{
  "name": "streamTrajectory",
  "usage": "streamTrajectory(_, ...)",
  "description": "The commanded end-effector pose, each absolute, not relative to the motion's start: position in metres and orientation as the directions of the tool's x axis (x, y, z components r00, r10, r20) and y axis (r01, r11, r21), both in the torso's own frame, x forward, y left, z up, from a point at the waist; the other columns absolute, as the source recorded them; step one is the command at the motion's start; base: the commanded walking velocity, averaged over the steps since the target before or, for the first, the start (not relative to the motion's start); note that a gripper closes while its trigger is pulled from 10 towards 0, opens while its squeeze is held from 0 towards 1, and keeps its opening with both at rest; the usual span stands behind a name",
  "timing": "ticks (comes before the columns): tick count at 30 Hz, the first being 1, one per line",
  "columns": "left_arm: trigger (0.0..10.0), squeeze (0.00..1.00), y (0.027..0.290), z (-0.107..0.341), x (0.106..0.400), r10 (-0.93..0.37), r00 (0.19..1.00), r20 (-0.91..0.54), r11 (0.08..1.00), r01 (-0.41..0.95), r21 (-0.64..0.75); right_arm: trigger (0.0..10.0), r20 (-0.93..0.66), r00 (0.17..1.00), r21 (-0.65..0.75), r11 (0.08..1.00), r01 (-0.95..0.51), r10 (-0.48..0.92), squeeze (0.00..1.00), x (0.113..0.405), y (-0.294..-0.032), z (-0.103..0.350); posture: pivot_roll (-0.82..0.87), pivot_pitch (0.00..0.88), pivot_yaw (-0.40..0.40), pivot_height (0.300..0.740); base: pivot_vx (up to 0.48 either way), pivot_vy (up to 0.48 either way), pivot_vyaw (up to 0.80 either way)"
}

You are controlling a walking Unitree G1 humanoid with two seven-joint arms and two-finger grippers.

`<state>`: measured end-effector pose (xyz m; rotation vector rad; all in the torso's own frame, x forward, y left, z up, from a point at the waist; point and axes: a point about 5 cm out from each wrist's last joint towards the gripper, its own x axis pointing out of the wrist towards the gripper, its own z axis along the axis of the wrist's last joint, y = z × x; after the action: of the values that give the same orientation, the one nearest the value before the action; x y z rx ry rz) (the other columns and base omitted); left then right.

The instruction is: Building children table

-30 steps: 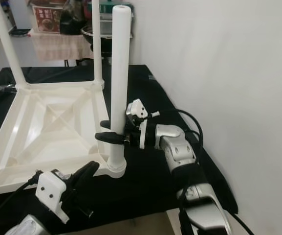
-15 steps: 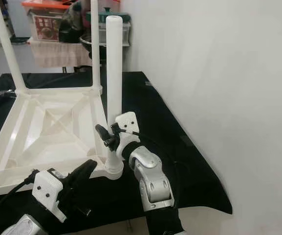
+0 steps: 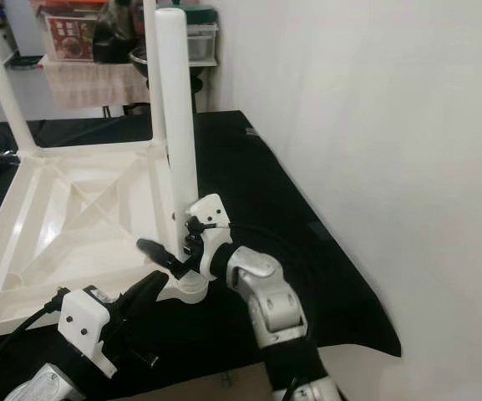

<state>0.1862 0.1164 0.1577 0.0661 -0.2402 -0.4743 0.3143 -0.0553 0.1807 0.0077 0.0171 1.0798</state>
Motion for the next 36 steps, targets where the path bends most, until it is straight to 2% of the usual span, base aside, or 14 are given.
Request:
streamTrajectory(1,10.0,0.00,0.115,0.155,0.187,-0.464,0.864,0.196,0.886,0.449,0.117,10.0,0.007,0.342,-0.037,0.342,-0.939,0.940,1.00,0.313,-0.049,0.188,0.07,0.015,-0.084,0.740,0.000,0.000,0.00)
streamTrajectory(2,10.0,0.00,0.115,0.155,0.187,-0.464,0.864,0.196,0.886,0.449,0.117,10.0,-0.020,0.246,-0.064,0.245,-0.967,0.969,0.07,0.315,-0.052,0.189,0.07,0.013,-0.081,0.740,0.000,0.000,0.00)
streamTrajectory(3,10.0,0.00,0.115,0.155,0.187,-0.464,0.864,0.196,0.886,0.449,0.117,10.0,-0.046,0.188,-0.063,0.185,-0.981,0.981,0.00,0.318,-0.055,0.190,0.08,0.014,-0.082,0.740,0.000,0.000,0.00)
streamTrajectory(9,10.0,0.00,0.114,0.155,0.186,-0.464,0.864,0.195,0.886,0.449,0.117,10.0,-0.100,0.141,-0.047,0.137,-0.990,0.985,0.00,0.336,-0.062,0.190,0.08,0.014,-0.084,0.740,0.000,0.000,0.00)
streamTrajectory(10,10.0,0.00,0.114,0.155,0.186,-0.464,0.864,0.195,0.886,0.449,0.117,7.8,-0.099,0.110,-0.032,0.108,-0.994,0.989,0.00,0.337,-0.065,0.190,0.09,0.012,-0.086,0.740,0.000,0.000,0.00)
streamTrajectory(11,10.0,0.00,0.114,0.155,0.186,-0.464,0.864,0.195,0.886,0.449,0.117,7.8,-0.099,0.110,-0.032,0.108,-0.994,0.989,0.00,0.337,-0.065,0.190,0.09,0.012,-0.086,0.740,0.000,0.000,0.00)
streamTrajectory(12,10.0,0.00,0.114,0.154,0.186,-0.464,0.864,0.194,0.886,0.449,0.117,1.7,-0.097,0.086,-0.019,0.085,-0.996,0.992,0.00,0.338,-0.068,0.190,0.09,0.012,-0.086,0.740,0.000,0.000,0.00)
streamTrajectory(15,10.0,0.00,0.114,0.154,0.186,-0.463,0.865,0.194,0.886,0.449,0.117,1.7,-0.096,0.066,-0.014,0.065,-0.998,0.993,0.00,0.338,-0.070,0.190,0.09,0.012,-0.086,0.740,0.000,0.000,0.00)
streamTrajectory(16,10.0,0.00,0.114,0.154,0.186,-0.463,0.865,0.194,0.886,0.448,0.117,0.0,-0.095,0.055,-0.008,0.054,-0.999,0.994,0.00,0.340,-0.073,0.189,0.09,0.011,-0.085,0.740,0.000,0.000,0.00)
streamTrajectory(24,10.0,0.00,0.115,0.154,0.186,-0.463,0.865,0.193,0.886,0.449,0.116,0.0,-0.072,0.081,-0.024,0.079,-0.997,0.994,0.00,0.340,-0.089,0.189,0.08,0.010,-0.080,0.740,0.000,0.000,0.00)
streamTrajectory(28,10.0,0.00,0.114,0.154,0.186,-0.464,0.865,0.193,0.886,0.449,0.115,0.0,-0.073,0.193,-0.052,0.190,-0.981,0.979,0.00,0.338,-0.096,0.184,0.08,0.010,-0.080,0.740,0.000,0.000,0.00)
streamTrajectory(33,10.0,0.00,0.115,0.154,0.185,-0.464,0.864,0.194,0.886,0.450,0.116,0.0,-0.114,0.507,-0.041,0.506,-0.861,0.854,0.00,0.333,-0.092,0.165,0.07,0.016,-0.091,0.740,0.000,0.000,0.00)
streamTrajectory(34,10.0,0.00,0.116,0.154,0.185,-0.464,0.864,0.195,0.886,0.449,0.116,0.0,-0.120,0.727,0.025,0.734,-0.679,0.676,0.00,0.331,-0.091,0.154,0.06,0.019,-0.087,0.740,0.000,0.000,0.00)
streamTrajectory(36,10.0,0.00,0.116,0.154,0.185,-0.464,0.864,0.195,0.886,0.449,0.116,0.0,-0.120,0.727,0.025,0.734,-0.679,0.676,0.00,0.331,-0.091,0.154,0.06,0.019,-0.087,0.740,0.000,0.000,0.00)
